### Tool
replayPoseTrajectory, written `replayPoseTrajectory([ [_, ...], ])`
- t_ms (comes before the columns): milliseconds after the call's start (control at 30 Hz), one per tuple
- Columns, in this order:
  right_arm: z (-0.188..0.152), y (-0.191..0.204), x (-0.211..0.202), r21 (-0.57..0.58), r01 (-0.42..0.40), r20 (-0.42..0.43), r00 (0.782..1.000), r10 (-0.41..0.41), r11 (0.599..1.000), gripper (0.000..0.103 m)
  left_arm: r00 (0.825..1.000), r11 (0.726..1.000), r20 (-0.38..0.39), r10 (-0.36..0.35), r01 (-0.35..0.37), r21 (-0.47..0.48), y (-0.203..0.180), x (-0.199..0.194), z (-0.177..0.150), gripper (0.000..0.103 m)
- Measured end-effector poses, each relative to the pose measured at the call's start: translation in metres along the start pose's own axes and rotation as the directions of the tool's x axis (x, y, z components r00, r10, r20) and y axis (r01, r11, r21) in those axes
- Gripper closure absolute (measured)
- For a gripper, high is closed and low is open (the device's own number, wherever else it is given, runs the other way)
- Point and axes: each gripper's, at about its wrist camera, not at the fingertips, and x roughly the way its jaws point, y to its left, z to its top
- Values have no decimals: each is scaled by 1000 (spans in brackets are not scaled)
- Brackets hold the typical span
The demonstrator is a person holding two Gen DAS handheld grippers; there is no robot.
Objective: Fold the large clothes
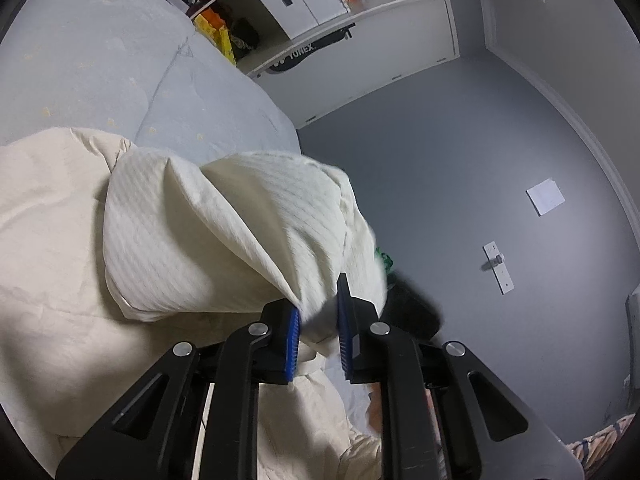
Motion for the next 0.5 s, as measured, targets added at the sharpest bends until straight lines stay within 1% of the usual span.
replayPoseTrajectory([
  [67,10,24,-10,-90,-48,29,998,50,995,90,999,1000,-32,5,-5,12,-3,6,-4,87],
  [133,17,33,-18,-149,-36,39,998,42,988,90,997,1000,-73,14,-12,27,-7,14,-11,87],
  [200,18,23,-26,-159,-4,28,1000,9,987,90,992,998,-120,43,-38,43,-10,24,-19,87],
  [267,18,-4,-34,-151,89,15,996,-88,985,90,983,997,-170,73,-67,41,-8,34,-29,87],
  [333,13,-32,-41,-126,179,-5,983,-181,976,90,969,995,-225,104,-99,33,-5,45,-41,88],
  [367,11,-45,-44,-112,226,-19,973,-230,968,88,961,993,-249,119,-114,35,-4,50,-47,88],
  [400,9,-59,-45,-86,285,-47,956,-289,955,86,956,992,-264,129,-123,37,-3,54,-52,88],
  [433,7,-68,-46,-61,320,-64,944,-324,945,78,949,990,-282,139,-133,41,-2,58,-58,88],
  [467,4,-73,-50,-39,345,-69,935,-347,938,74,945,989,-293,146,-139,45,-2,60,-62,88],
  [500,1,-71,-52,-38,356,-67,931,-357,934,71,943,988,-295,151,-144,48,-2,61,-64,88],
])
